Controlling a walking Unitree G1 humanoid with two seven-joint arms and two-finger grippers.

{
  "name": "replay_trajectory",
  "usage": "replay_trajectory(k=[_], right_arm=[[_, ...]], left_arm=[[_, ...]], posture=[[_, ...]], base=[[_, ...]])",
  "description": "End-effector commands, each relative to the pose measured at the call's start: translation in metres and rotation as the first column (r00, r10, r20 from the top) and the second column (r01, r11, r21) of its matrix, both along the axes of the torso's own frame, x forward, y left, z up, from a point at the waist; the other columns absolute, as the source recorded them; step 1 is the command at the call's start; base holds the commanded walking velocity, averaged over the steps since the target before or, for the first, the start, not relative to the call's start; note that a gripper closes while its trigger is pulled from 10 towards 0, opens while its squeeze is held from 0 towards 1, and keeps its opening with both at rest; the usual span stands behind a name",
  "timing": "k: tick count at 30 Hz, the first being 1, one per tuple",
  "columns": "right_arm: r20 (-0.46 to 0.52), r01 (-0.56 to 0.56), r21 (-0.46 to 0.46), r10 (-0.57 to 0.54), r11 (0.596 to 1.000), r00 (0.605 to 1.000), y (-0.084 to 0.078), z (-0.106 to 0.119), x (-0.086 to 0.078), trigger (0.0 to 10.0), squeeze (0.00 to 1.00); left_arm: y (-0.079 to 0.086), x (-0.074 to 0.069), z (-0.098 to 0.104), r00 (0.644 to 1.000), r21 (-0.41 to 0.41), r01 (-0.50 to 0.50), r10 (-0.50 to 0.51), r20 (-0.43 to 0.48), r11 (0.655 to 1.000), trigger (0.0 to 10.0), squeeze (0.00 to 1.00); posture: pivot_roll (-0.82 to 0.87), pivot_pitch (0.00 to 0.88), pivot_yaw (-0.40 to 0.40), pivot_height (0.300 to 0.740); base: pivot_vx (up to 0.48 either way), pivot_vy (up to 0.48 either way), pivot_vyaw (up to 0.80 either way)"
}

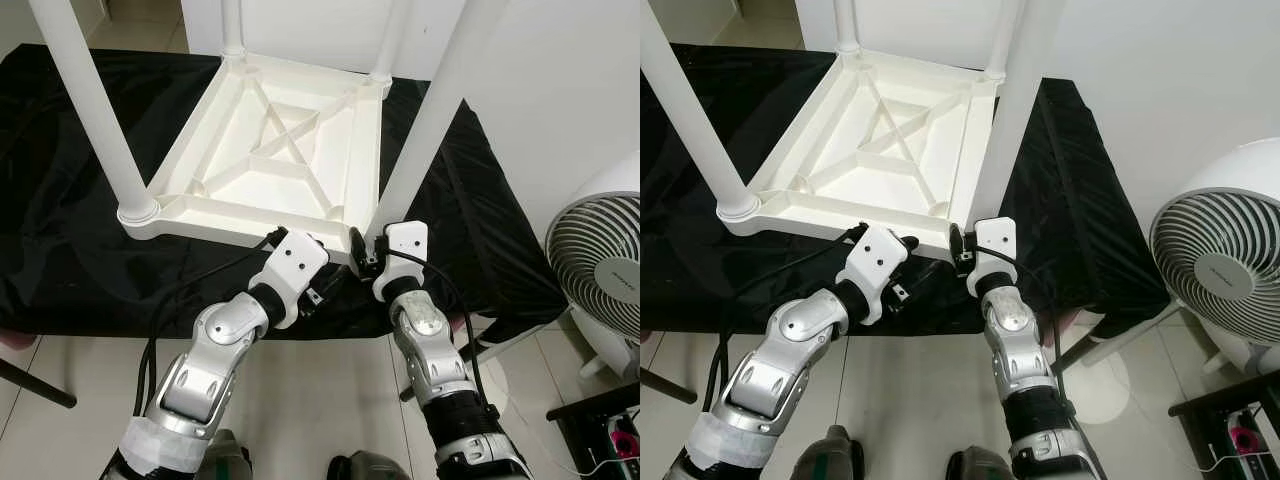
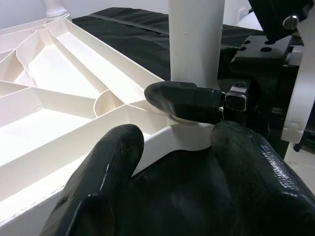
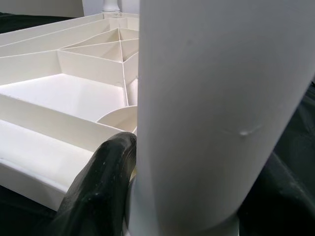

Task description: Building children table

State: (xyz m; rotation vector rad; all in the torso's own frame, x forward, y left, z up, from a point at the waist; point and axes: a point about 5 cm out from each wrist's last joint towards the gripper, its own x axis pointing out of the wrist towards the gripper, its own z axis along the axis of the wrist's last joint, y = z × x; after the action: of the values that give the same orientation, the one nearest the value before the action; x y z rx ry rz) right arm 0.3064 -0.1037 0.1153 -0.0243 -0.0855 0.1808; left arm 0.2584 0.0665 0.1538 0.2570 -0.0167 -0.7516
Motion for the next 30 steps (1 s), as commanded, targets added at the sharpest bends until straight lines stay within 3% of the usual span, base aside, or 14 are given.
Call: replay_trajectory(k=[1,2,3,5,6,18,19,20,21,30], right_arm=[[-0.091,0.057,0.006,-0.056,0.998,0.994,-0.011,-0.018,-0.005,0.0,0.0],[-0.092,0.055,0.003,-0.055,0.998,0.994,-0.013,-0.017,-0.005,0.0,0.0],[-0.085,0.042,0.007,-0.042,0.999,0.995,-0.014,-0.015,-0.004,10.0,0.25],[-0.082,0.04,0.008,-0.039,0.999,0.996,-0.015,-0.014,-0.004,10.0,0.25],[-0.071,0.026,0.022,-0.024,0.999,0.997,-0.016,-0.011,-0.004,10.0,1.0],[-0.044,-0.068,-0.032,0.067,0.997,0.997,-0.037,-0.002,0.005,10.0,1.0],[-0.063,-0.059,-0.034,0.057,0.998,0.996,-0.041,-0.001,0.007,10.0,0.85],[-0.075,-0.054,-0.029,0.052,0.998,0.996,-0.041,-0.002,0.008,10.0,0.85],[-0.08,-0.058,-0.028,0.056,0.998,0.995,-0.04,-0.002,0.008,10.0,0.0],[-0.081,-0.134,-0.023,0.132,0.991,0.988,-0.03,-0.002,0.007,10.0,0.0]], left_arm=[[-0.002,0.001,-0.001,1.0,0.005,-0.008,0.008,0.005,1.0,10.0,0.0],[-0.003,0.001,-0.001,1.0,0.005,-0.006,0.006,0.005,1.0,10.0,0.0],[-0.002,0.001,-0.001,1.0,0.006,-0.008,0.008,0.005,1.0,10.0,0.0],[-0.002,0.002,-0.001,1.0,0.007,-0.009,0.009,0.005,1.0,10.0,0.0],[-0.002,0.002,-0.001,1.0,0.006,-0.011,0.011,0.005,1.0,10.0,0.0],[0.0,0.002,0.0,1.0,0.001,-0.03,0.03,0.006,1.0,10.0,0.0],[0.001,0.002,0.0,0.999,-0.001,-0.04,0.04,0.006,0.999,10.0,0.0],[0.002,0.002,0.0,0.999,-0.001,-0.045,0.045,0.006,0.999,10.0,0.0],[0.002,0.002,-0.001,0.999,-0.001,-0.048,0.048,0.006,0.999,10.0,0.0],[0.004,0.002,-0.001,0.998,0.003,-0.063,0.063,0.004,0.998,10.0,0.0]], posture=[[0.02,0.027,-0.056,0.74],[0.02,0.027,-0.056,0.74],[0.02,0.027,-0.057,0.74],[0.02,0.028,-0.059,0.74],[0.03,0.029,-0.06,0.74],[0.03,0.039,-0.074,0.74],[0.04,0.044,-0.081,0.74],[0.04,0.044,-0.081,0.74],[0.04,0.046,-0.081,0.74],[0.04,0.056,-0.083,0.74]], base=[[0.0,0.0,0.0],[0.0,0.0,0.0],[0.0,0.0,0.0],[0.0,0.0,0.0],[0.0,0.0,0.0],[0.0,0.0,0.0],[0.0,0.0,0.0],[0.0,0.0,0.0],[0.0,0.0,0.0],[0.0,0.0,0.0]])
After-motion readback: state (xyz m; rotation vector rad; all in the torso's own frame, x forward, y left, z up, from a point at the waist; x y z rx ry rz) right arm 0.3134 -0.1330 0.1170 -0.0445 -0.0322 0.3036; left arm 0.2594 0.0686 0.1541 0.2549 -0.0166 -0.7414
